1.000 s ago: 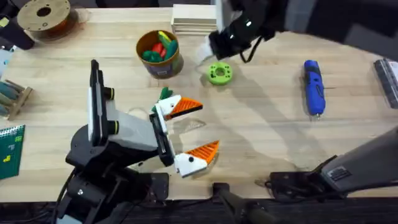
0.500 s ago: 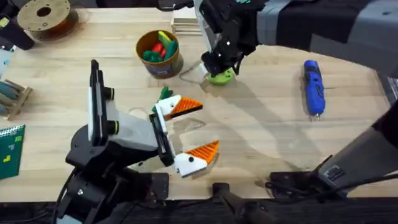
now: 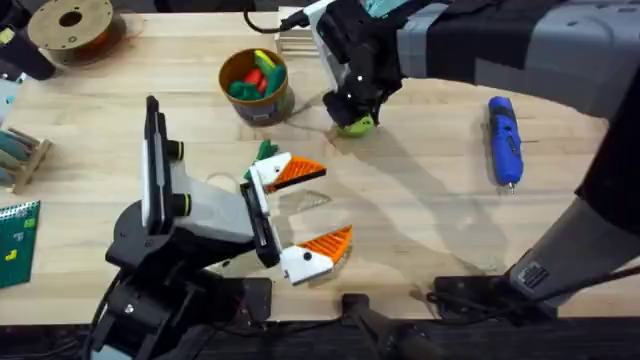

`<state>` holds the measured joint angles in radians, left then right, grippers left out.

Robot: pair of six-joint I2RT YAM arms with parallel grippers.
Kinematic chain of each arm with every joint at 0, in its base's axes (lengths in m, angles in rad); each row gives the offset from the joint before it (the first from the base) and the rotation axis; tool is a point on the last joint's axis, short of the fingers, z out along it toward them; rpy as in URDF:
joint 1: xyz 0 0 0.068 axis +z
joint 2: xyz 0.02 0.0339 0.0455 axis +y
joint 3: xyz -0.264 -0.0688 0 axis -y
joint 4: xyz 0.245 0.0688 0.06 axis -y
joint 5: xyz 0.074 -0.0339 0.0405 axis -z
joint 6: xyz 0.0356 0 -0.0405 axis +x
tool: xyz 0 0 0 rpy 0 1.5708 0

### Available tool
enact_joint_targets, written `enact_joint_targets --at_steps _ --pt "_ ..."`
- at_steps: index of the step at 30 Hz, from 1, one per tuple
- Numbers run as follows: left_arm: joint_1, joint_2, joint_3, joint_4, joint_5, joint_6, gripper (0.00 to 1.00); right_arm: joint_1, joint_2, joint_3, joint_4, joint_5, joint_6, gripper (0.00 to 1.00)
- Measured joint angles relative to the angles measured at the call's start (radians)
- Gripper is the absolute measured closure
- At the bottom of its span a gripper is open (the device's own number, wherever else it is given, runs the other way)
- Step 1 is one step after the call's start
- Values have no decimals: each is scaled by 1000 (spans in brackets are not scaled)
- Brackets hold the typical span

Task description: Pick up the gripper from the table and insert it into the empty holder that is missing its gripper. Then pick up a screw, insert it into the mounting hole, and use the screwdriver to tighten it. Finally, clean up the table by picking up the vegetable and placing it into the bucket.

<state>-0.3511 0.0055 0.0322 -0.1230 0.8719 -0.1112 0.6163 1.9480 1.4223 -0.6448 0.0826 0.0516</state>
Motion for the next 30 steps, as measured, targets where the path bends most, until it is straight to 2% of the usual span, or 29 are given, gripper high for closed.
enact_joint_targets --at_steps 2,5,10,21,22,26,30 --pt "0 0 0 0 0 0 14 0 -2 1 -1 1 0 829" --pt "0 0 0 0 0 0 14 0 -3 2 0 3 0 850" --pt "0 0 0 0 0 0 14 -2 -5 4 2 17 -1 982" --pt "0 0 0 0 0 0 14 -2 -5 4 1 18 -1 983" --pt "0 0 0 0 0 0 14 -2 -5 4 0 18 -1 978" --pt "0 0 0 0 0 0 14 -2 -5 5 -13 17 -1 853" --pt "0 0 0 0 0 0 14 -4 -6 7 -19 26 -1 687"
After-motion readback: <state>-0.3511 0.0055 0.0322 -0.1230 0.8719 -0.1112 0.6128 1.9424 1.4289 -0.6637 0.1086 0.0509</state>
